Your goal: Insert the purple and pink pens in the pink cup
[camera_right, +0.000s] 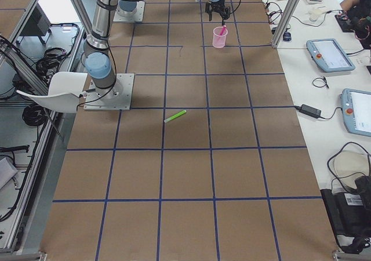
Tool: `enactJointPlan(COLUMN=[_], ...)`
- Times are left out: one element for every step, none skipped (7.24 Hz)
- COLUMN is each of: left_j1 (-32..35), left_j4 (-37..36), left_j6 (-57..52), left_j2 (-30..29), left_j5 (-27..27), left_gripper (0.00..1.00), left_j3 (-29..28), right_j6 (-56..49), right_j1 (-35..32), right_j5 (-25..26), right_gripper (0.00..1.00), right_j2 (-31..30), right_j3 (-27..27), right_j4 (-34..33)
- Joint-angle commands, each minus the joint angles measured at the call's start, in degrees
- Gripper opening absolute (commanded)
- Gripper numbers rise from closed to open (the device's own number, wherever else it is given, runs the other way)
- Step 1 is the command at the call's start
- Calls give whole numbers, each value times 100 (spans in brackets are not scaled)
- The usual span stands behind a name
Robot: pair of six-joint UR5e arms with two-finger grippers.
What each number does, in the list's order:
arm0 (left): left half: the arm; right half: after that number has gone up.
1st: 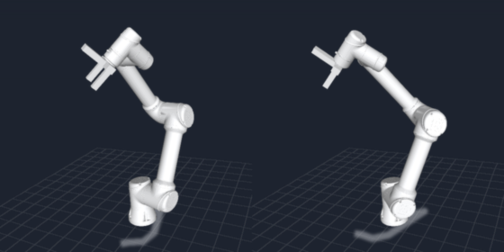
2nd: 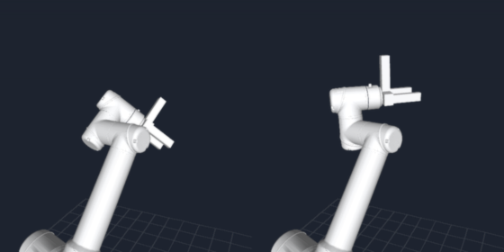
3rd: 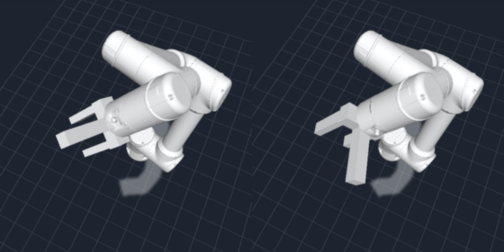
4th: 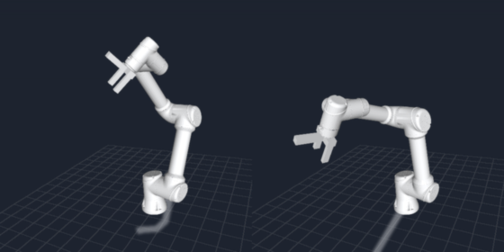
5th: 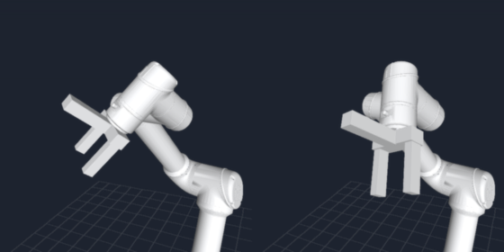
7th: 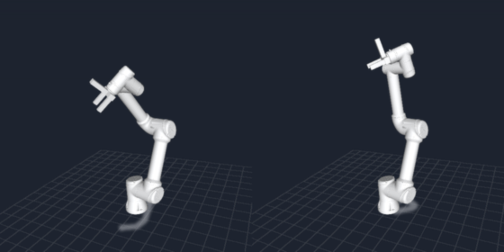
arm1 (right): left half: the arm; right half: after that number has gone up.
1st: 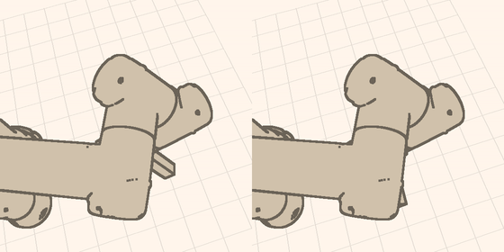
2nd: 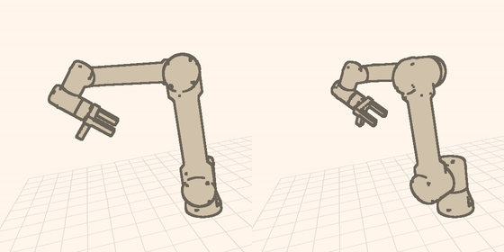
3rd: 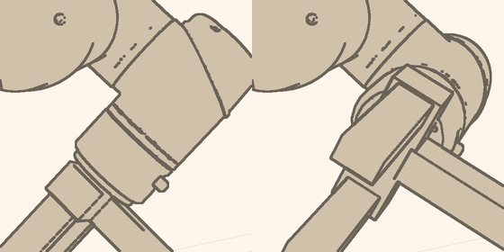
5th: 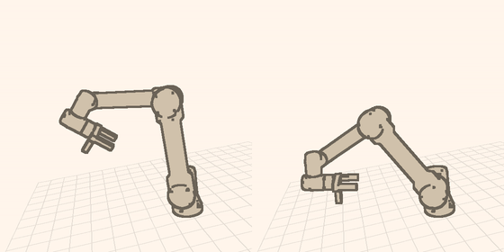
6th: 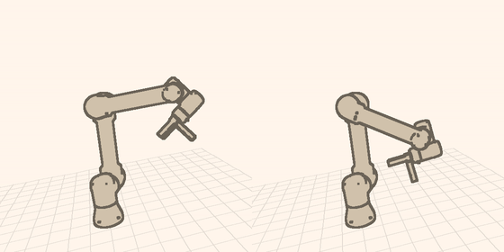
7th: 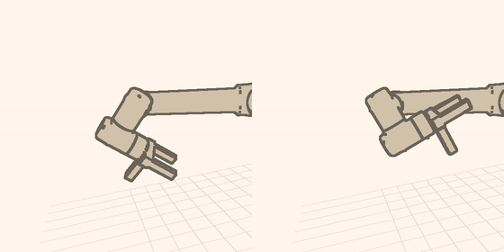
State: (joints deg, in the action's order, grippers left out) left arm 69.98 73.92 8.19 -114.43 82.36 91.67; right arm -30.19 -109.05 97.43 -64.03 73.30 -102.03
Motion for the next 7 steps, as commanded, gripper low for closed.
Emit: enactJointPlan(left_j1=[390, 846, 1233, 1585, 2006, 2472, 2807], left_j4=[-35, -105, -201, -246, -368, -848, -1296], left_j6=[77, 338, 802, 807, 816, 824, 807], left_j2=[236, 350, 386, 282, 229, 185, 106], left_j5=[8, 43, 96, 131, 149, 332, 838], left_gripper=[1, 0, 1, 1, 1, 1, 1], left_j3=[-27, -123, -332, -578, -815, -914, -888], right_j6=[248, 1242, 1852, 2015, 2443, 2517, 2526], right_j1=[776, 1093, 1322, 1490, 1631, 1685, 1659], right_j5=[-65, -396, -495, -505, -505, -531, -532], right_gripper=[100, 100, 100, 100, 100, 100, 100], right_j2=[-1080, -1573, -1995, -2435, -2935, -3045, -3028], right_j3=[210, 376, 622, 1077, 1699, 1775, 1723], right_j4=[670, 946, 1088, 1115, 1020, 1001, 1018])
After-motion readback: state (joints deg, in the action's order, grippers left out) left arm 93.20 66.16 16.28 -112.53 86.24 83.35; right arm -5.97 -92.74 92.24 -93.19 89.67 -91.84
